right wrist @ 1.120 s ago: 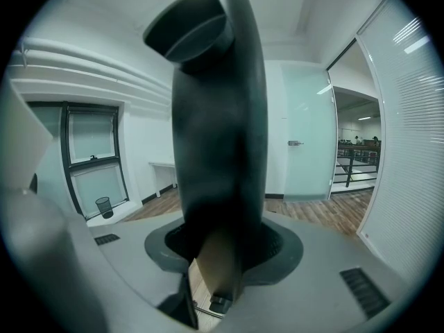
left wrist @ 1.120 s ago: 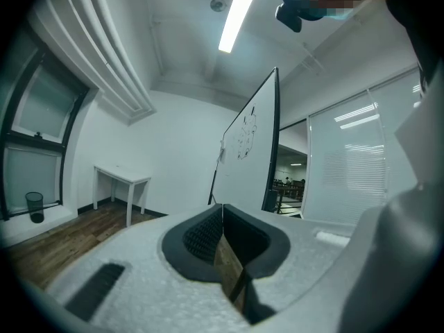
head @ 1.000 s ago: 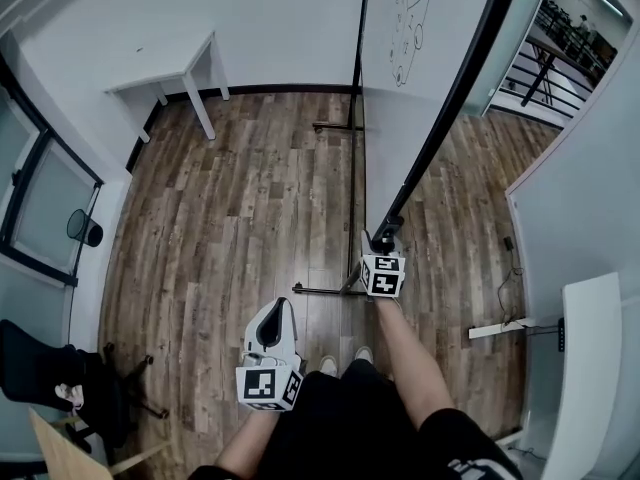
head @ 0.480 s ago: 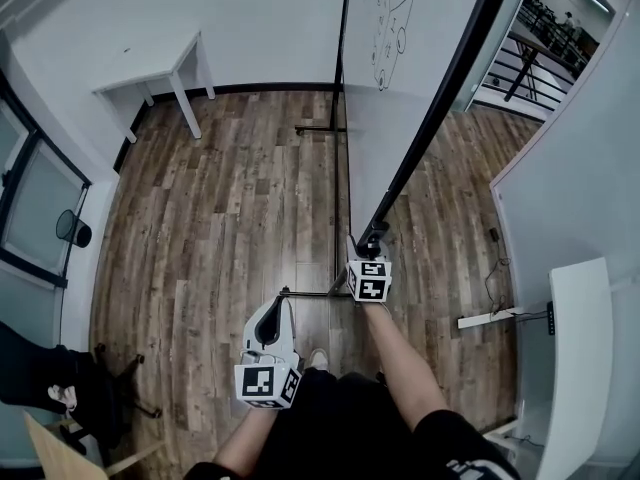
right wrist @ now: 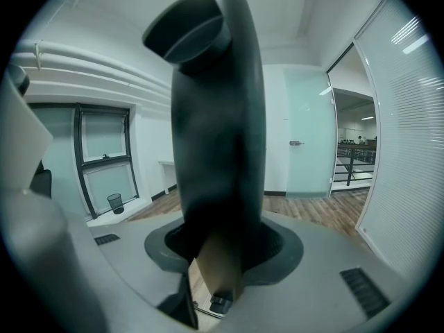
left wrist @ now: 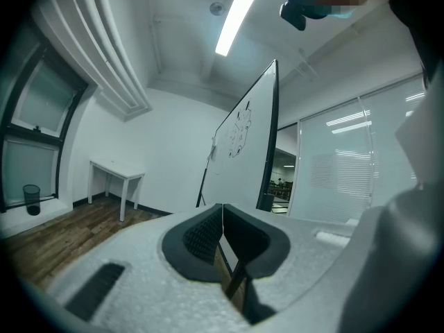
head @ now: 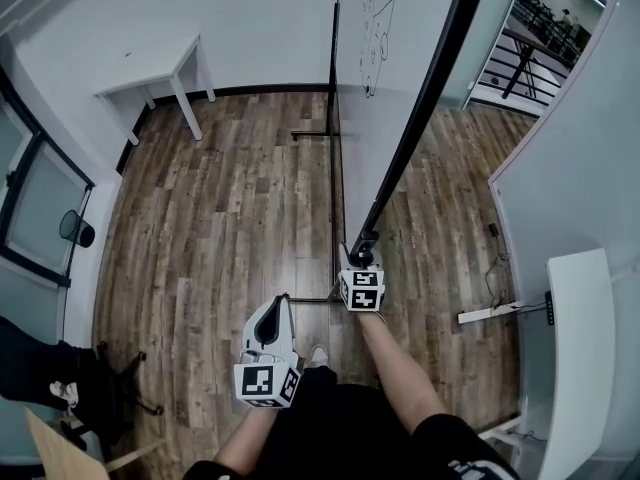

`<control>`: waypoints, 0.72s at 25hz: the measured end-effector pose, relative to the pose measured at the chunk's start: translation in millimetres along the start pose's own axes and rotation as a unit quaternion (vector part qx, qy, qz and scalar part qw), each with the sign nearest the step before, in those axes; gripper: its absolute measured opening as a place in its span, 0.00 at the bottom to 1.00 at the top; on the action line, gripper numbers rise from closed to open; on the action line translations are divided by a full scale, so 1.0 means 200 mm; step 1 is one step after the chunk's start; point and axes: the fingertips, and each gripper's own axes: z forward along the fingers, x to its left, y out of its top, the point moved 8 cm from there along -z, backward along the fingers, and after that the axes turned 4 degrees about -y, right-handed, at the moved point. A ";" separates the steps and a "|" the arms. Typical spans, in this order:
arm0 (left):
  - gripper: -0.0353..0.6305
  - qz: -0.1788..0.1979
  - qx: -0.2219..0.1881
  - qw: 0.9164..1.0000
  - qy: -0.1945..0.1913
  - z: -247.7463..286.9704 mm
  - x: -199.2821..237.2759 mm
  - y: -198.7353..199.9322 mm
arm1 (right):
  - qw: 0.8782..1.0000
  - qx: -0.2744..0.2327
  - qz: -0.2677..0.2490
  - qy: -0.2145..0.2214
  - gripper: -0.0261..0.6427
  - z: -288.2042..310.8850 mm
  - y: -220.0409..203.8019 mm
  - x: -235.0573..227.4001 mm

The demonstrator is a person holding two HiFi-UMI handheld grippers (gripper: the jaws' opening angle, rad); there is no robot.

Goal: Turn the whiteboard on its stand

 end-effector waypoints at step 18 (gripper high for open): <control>0.08 0.008 0.002 1.000 0.017 -0.46 -0.22 -0.07 | 1.000 -0.002 -0.007 0.009 0.28 -0.44 -0.18 0.12</control>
